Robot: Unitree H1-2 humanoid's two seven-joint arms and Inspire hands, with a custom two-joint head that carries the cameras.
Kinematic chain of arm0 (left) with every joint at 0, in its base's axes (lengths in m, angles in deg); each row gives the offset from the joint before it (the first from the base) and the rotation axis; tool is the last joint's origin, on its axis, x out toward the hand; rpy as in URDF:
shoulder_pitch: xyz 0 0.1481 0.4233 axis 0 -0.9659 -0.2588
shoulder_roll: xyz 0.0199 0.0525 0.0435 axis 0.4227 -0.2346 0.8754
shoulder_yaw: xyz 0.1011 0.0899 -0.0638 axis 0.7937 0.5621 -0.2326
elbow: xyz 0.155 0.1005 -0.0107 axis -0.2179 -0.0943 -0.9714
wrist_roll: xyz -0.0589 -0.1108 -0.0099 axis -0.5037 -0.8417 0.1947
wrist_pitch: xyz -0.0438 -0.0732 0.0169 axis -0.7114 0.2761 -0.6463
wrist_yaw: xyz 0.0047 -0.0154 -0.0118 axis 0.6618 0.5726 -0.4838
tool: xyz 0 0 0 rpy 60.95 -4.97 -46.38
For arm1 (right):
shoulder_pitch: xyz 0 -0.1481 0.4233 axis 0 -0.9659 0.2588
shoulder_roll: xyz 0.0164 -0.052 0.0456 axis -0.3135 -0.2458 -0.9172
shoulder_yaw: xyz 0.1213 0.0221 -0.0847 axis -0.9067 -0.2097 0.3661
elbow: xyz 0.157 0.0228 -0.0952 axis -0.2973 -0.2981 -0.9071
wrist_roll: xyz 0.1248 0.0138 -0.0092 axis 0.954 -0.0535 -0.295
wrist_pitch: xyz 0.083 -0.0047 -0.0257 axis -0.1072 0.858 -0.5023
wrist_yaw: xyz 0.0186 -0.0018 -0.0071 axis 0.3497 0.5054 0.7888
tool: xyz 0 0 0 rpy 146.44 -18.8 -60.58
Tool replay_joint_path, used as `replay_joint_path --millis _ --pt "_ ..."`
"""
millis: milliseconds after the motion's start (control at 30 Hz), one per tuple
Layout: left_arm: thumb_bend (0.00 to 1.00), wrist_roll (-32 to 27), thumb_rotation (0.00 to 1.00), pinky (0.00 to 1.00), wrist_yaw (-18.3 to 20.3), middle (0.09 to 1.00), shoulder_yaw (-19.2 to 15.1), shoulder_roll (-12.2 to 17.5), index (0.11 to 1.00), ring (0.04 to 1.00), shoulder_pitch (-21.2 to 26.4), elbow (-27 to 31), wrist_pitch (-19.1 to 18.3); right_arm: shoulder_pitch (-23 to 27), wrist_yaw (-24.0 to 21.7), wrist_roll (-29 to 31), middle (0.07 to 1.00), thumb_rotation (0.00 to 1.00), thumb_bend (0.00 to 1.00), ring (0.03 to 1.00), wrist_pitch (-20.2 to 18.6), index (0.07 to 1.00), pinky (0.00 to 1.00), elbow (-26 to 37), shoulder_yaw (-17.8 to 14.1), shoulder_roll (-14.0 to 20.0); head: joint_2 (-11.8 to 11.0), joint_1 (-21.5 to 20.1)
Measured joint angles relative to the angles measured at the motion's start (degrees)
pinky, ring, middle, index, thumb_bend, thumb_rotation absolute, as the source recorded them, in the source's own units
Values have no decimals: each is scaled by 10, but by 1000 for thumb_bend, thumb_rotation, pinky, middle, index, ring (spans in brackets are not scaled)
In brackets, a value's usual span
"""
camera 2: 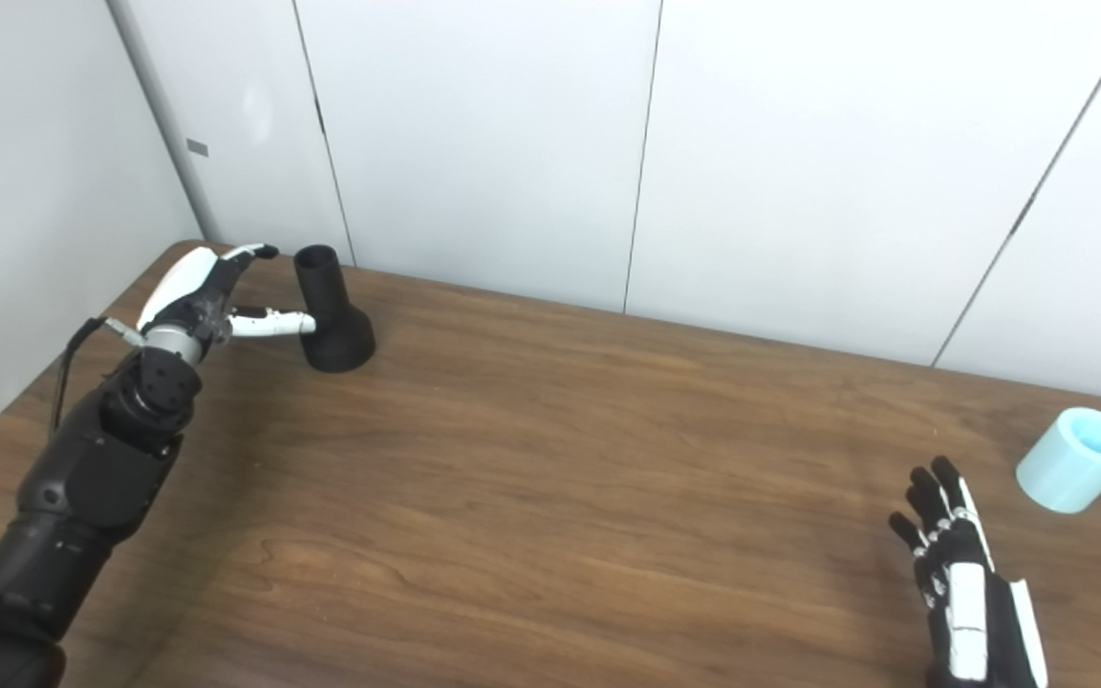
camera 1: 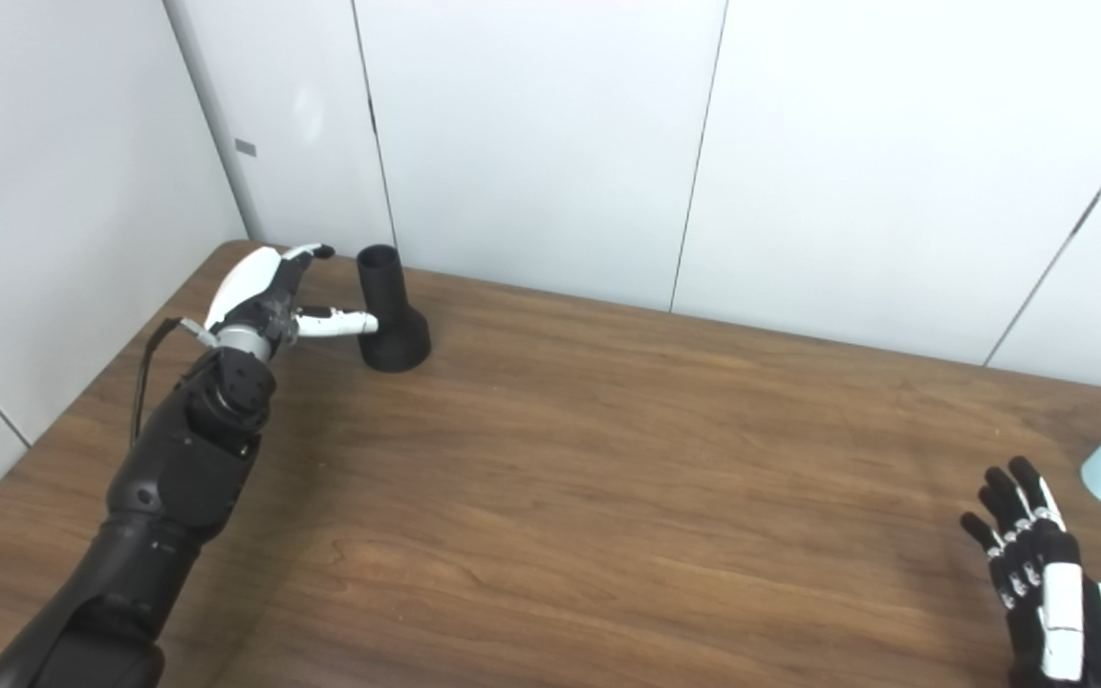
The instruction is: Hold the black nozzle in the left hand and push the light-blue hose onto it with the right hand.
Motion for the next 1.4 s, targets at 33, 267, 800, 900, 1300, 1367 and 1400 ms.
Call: replay_joint_path --millis 33,267,800,900,1300,1367,1400 --pt "989 0 361 948 0 863 1 0 828 937 1 -3 1 0 0 0 940 999 501 954 0 952 898 0 0 0 1 -2" --pt "978 -5 324 915 7 839 12 -1 785 929 1 -14 4 0 0 -1 941 1000 497 960 -1 948 921 0 0 0 2 -2" --pt "953 -20 294 878 20 812 26 -4 773 902 1 -4 18 2 0 -15 933 1000 488 955 0 948 918 0 0 0 3 -4" --pt "951 -19 296 880 20 808 30 -4 773 902 2 -3 19 2 0 -15 927 1000 487 946 0 947 899 0 0 0 4 -4" --pt "897 -25 230 876 20 785 32 -14 743 875 8 -3 23 4 1 -25 918 1000 501 932 1 948 886 -1 0 0 7 -7" --pt "888 -25 208 864 20 785 32 -16 736 869 8 -3 23 4 2 -29 908 1000 513 925 1 943 894 -1 0 0 7 -7" --pt "886 -25 200 861 20 785 32 -17 734 867 8 -2 23 4 2 -29 906 1000 515 924 1 943 898 -1 0 0 10 -9"
